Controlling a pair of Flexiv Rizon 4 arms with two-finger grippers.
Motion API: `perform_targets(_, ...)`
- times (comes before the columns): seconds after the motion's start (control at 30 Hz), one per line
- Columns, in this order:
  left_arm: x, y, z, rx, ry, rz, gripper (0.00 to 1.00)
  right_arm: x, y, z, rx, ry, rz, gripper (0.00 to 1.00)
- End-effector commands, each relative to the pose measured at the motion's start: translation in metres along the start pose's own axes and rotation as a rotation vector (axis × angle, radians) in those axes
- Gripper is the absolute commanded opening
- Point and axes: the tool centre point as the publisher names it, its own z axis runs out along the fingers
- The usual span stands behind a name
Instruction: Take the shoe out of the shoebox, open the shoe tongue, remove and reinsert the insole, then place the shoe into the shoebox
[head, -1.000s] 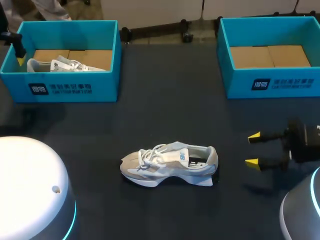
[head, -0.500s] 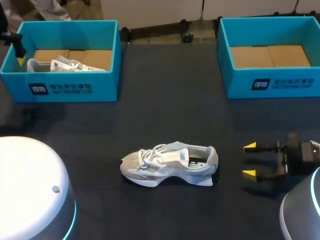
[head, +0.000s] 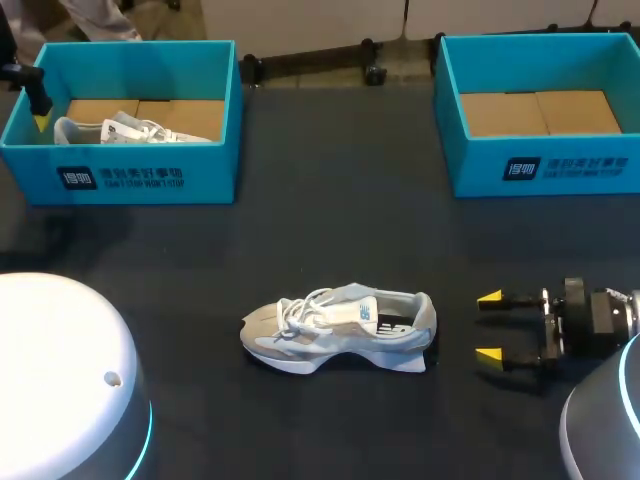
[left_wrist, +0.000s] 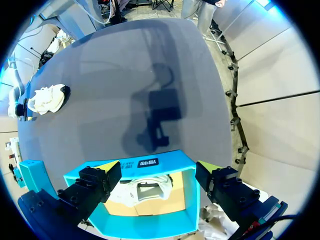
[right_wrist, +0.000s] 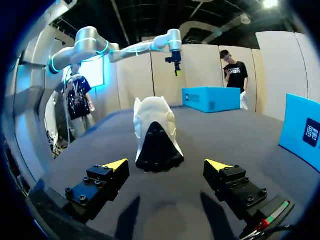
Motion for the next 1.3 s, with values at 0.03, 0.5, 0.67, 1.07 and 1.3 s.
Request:
perform_targets(0.03, 0.0, -0.001, 0.0, -0.001, 0.002, 0.001, 1.0, 0.001, 0.007, 0.009, 0.027, -0.006, -0.007, 1.0)
perform_targets(0.5, 0.0, -0.001, 0.0, -0.001, 0.002, 0.001, 1.0, 0.007, 0.011, 0.027, 0.059, 0.006, -0.039, 1.0)
perform_targets(0.67, 0.0, -0.001, 0.0, -0.001, 0.002, 0.001, 1.0, 0.009, 0.009, 0.032, 0.067, -0.008, -0.038, 1.0)
perform_targets(1.07, 0.0, -0.001, 0.0, -0.001, 0.002, 0.001, 1.0, 0.011, 0.013, 0.053, 0.107, -0.021, -0.05, 1.0)
perform_targets(1.3, 0.0, -0.001, 0.0, -0.001, 0.002, 0.001, 1.0, 0.014, 0.015, 0.063, 0.121, -0.017, -0.057, 1.0)
